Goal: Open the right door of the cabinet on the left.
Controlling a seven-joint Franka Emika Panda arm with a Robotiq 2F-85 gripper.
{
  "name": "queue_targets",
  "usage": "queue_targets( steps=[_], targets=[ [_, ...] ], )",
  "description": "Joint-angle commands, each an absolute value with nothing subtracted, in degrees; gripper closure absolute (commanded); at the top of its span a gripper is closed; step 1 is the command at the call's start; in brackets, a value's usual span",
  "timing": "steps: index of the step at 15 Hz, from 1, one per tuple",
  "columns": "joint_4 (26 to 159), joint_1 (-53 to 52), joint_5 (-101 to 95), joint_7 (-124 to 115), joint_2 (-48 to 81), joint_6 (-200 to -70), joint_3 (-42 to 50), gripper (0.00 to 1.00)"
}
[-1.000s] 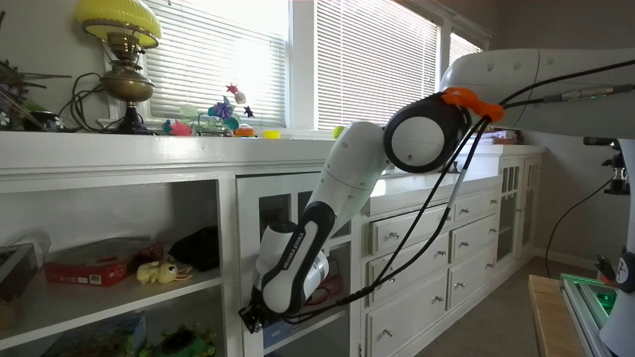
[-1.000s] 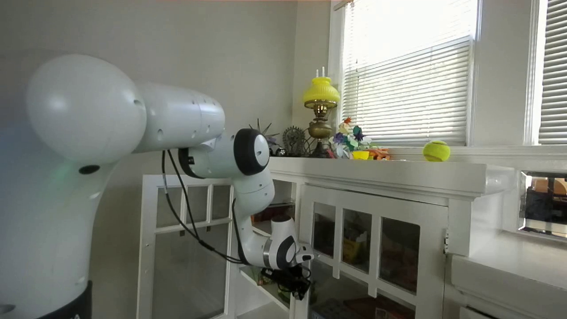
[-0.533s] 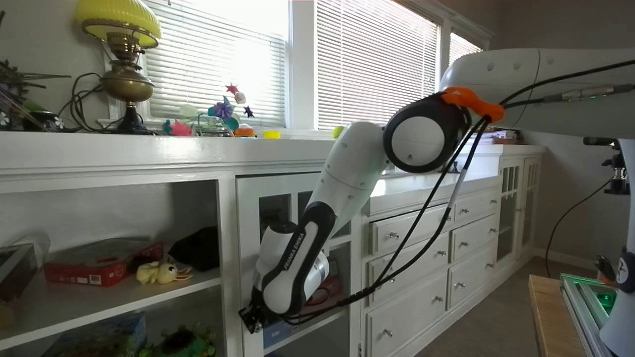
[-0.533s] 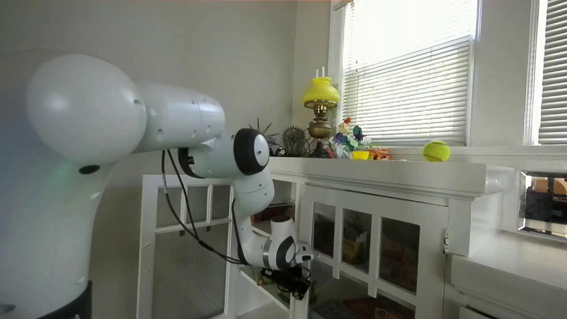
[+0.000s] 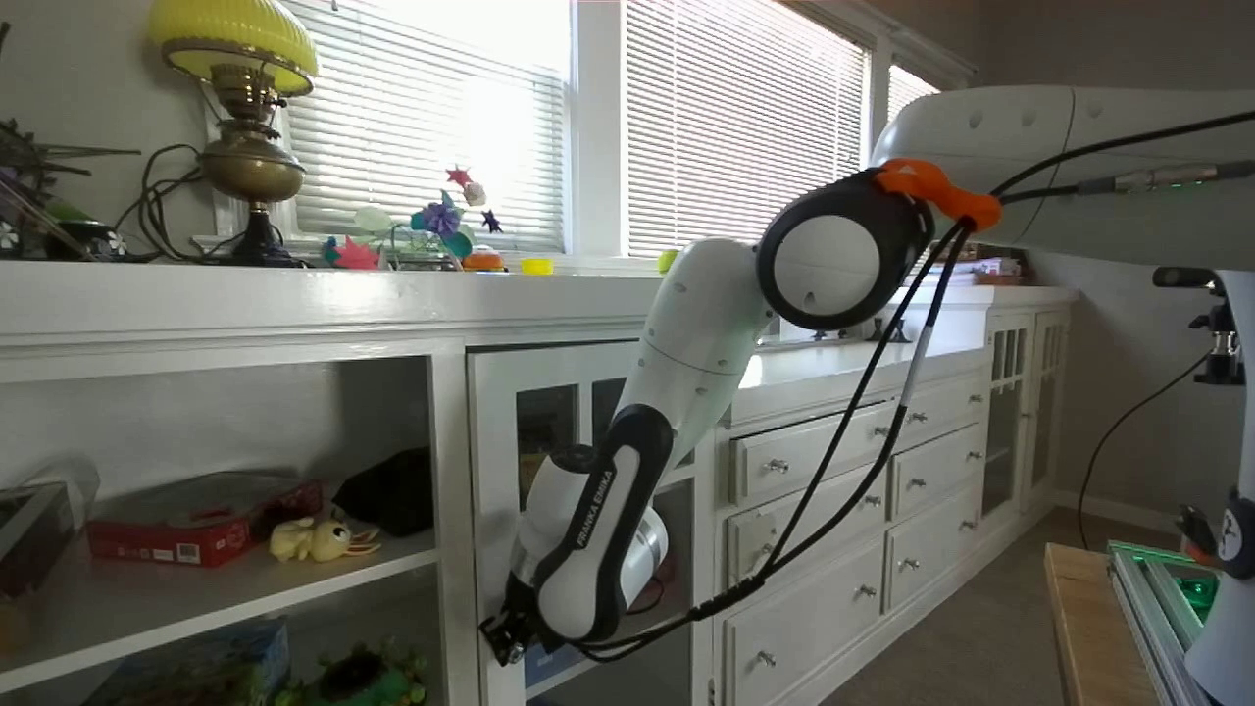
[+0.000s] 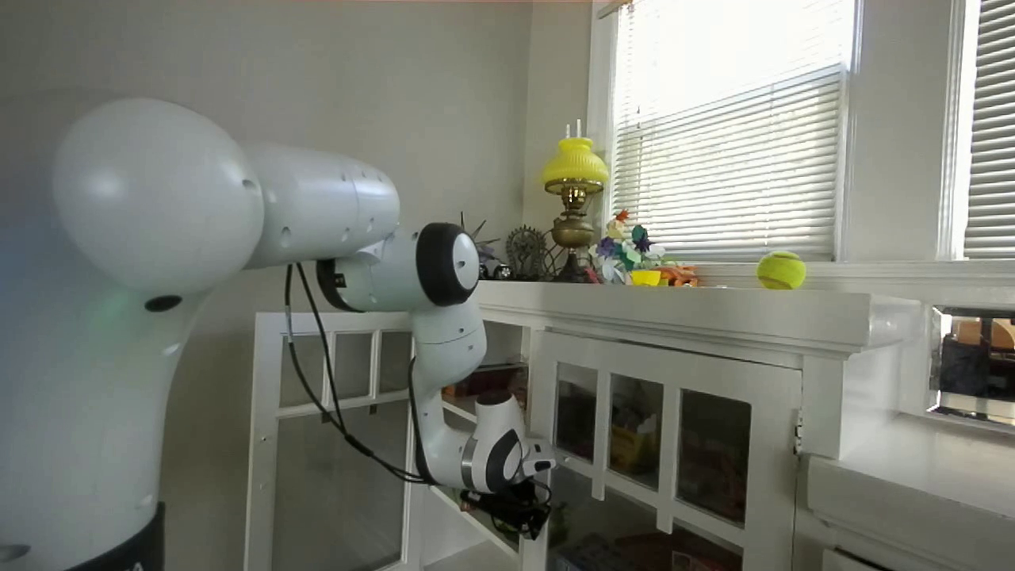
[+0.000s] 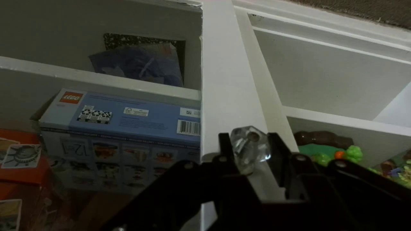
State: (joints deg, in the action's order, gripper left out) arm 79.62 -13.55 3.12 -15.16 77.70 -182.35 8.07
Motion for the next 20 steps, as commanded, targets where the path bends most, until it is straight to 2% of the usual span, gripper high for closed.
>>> queue_targets(
  steps=[1,9,20],
  targets=[
    [86.6,-15.5,3.7,-12.1,75.1,-186.9,5.9,0.92],
    [102.4,-13.8,2.4,-5.2,68.8,-197.2,2.5,0.92],
    [120.2,-4.0,-8.4,4.6,64.2,-207.7,-4.3,0.92]
  ],
)
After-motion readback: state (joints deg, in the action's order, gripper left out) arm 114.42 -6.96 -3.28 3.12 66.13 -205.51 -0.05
